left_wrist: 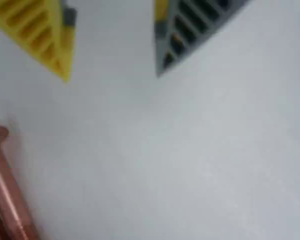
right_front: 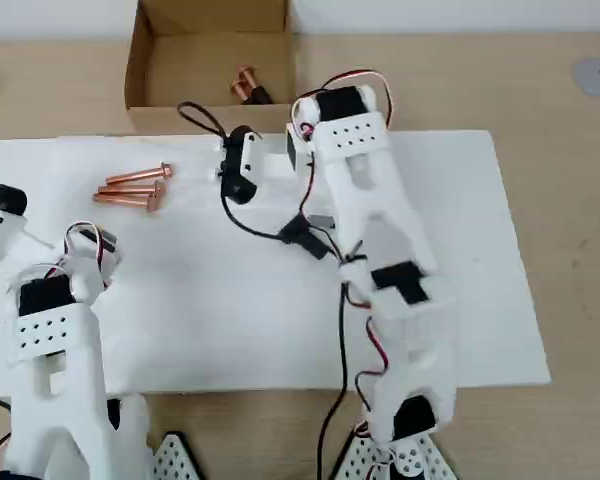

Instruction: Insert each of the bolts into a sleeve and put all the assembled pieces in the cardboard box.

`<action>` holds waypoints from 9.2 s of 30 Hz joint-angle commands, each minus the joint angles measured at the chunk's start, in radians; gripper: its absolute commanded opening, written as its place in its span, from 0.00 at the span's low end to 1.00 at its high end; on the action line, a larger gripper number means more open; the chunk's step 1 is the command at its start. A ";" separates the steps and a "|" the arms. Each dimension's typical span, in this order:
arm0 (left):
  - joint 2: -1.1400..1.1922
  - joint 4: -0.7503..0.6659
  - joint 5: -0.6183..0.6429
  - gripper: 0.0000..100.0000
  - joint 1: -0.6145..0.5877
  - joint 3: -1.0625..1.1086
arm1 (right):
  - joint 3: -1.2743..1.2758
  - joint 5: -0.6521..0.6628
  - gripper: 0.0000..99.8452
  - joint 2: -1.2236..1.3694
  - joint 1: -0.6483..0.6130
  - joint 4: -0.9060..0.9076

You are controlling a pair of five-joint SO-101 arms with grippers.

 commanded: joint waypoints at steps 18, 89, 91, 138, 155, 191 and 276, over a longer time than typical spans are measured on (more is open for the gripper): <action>-0.002 -0.003 -0.008 0.12 -0.003 -0.005 | 0.236 -0.021 0.17 -0.079 -0.001 -0.199; -0.002 -0.003 -0.008 0.12 -0.003 -0.003 | -0.260 -0.137 0.17 0.383 0.094 -0.152; -0.002 -0.003 -0.008 0.12 -0.003 -0.003 | -0.260 -0.138 0.16 0.384 0.094 -0.155; 0.097 -0.040 -1.300 0.12 0.048 -0.242 | 0.153 -0.439 0.01 -0.700 0.090 0.009; 0.647 0.580 -1.471 0.12 0.166 -0.964 | 0.875 -0.439 0.01 -1.323 0.088 -0.144; 0.641 0.594 -1.765 0.09 0.184 -0.848 | 1.211 -0.388 0.01 -1.546 0.096 -0.213; 1.554 0.887 -2.110 0.14 0.178 -1.978 | 1.300 -0.302 0.01 -1.552 0.185 -0.267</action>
